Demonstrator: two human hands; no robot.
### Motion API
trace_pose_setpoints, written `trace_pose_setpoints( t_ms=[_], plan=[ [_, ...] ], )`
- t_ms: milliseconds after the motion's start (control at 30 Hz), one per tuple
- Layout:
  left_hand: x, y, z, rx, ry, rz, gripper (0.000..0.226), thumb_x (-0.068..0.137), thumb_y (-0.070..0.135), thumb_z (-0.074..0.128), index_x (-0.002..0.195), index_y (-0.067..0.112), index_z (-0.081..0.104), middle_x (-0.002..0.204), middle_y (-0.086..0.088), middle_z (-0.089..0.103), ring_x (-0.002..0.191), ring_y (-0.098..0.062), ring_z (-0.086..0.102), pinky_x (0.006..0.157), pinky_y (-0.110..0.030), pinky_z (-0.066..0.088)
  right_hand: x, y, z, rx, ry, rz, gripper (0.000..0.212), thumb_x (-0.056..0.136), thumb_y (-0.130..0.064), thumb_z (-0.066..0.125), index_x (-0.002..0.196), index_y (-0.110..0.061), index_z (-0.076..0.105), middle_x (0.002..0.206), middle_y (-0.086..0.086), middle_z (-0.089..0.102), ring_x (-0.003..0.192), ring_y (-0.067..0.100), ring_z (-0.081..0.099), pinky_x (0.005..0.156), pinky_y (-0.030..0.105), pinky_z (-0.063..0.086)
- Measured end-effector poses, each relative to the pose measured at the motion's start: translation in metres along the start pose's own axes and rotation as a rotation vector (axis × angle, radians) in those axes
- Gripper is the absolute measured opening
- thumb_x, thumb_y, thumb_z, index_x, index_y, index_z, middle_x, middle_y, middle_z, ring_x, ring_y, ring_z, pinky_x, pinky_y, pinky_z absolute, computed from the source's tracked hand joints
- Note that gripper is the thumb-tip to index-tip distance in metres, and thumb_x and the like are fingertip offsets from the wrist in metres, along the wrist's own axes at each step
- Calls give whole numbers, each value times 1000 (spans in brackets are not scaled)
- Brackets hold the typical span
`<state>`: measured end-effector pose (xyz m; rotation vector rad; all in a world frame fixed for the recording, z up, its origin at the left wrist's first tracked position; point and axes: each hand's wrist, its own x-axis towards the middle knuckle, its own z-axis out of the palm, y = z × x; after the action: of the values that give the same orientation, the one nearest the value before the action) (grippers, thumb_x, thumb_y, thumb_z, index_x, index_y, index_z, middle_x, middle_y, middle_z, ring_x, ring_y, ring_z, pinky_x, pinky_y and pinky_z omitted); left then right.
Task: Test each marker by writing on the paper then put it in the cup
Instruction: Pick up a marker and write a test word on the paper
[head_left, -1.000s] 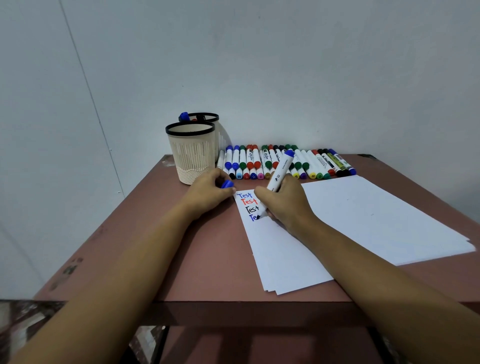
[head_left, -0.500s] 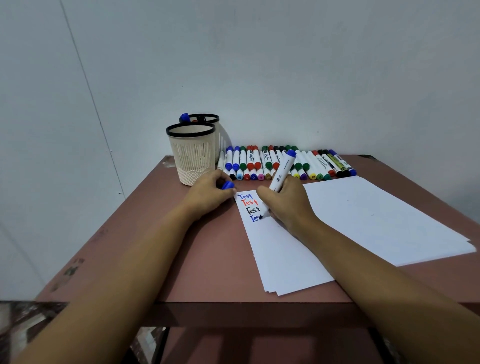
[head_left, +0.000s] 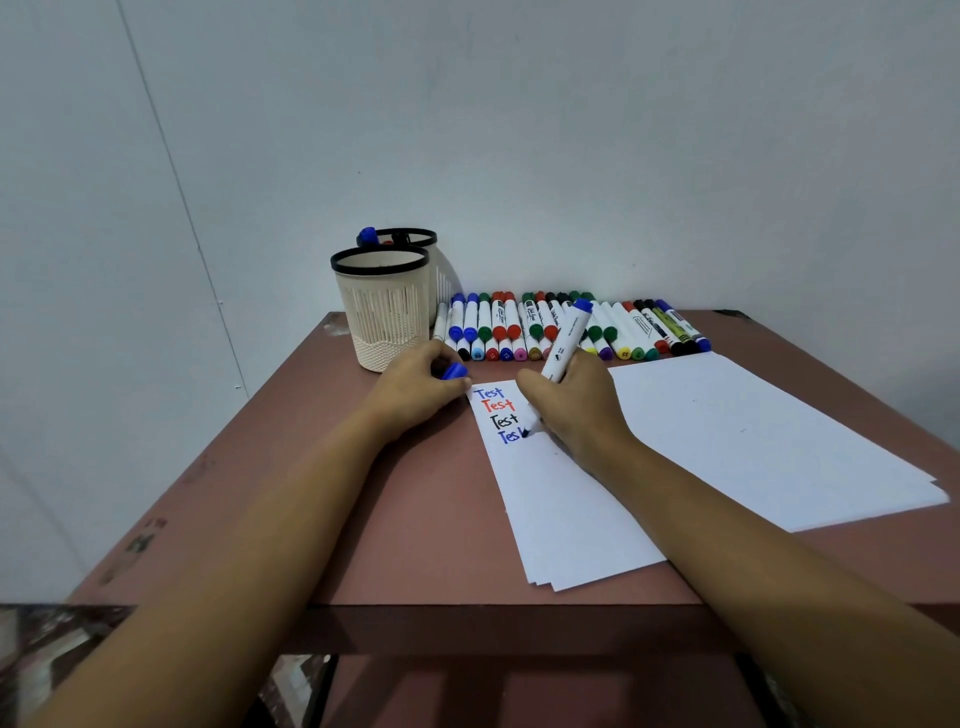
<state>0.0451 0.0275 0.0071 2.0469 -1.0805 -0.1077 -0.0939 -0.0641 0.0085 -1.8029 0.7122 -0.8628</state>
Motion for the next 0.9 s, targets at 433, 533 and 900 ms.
trace_pose_setpoints(
  t_ms=[433,533,900],
  plan=[
    [0,1,1,22,14,13,23,85,21,65,105,13,59,100,2,53,90,-12,50,76,-22,35,0,0,1,35,-2,16,27,82,-7,57,62,-12,39,59,3,45,50,13,49,46,24,39],
    [0,0,0,15,24,21,23,85,21,64,106,13,61,103,1,55,92,-12,50,76,-22,36,0,0,0,26,34,-2,31,83,-6,57,62,-13,35,59,0,40,54,11,45,49,24,39],
    [-6,9,3,35,71,178,33,87,26,63,119,16,58,101,6,54,90,-9,52,69,-12,37,13,-6,-10,571,3,190,22,88,-23,67,72,-10,57,57,4,54,44,9,48,47,23,39]
  ],
)
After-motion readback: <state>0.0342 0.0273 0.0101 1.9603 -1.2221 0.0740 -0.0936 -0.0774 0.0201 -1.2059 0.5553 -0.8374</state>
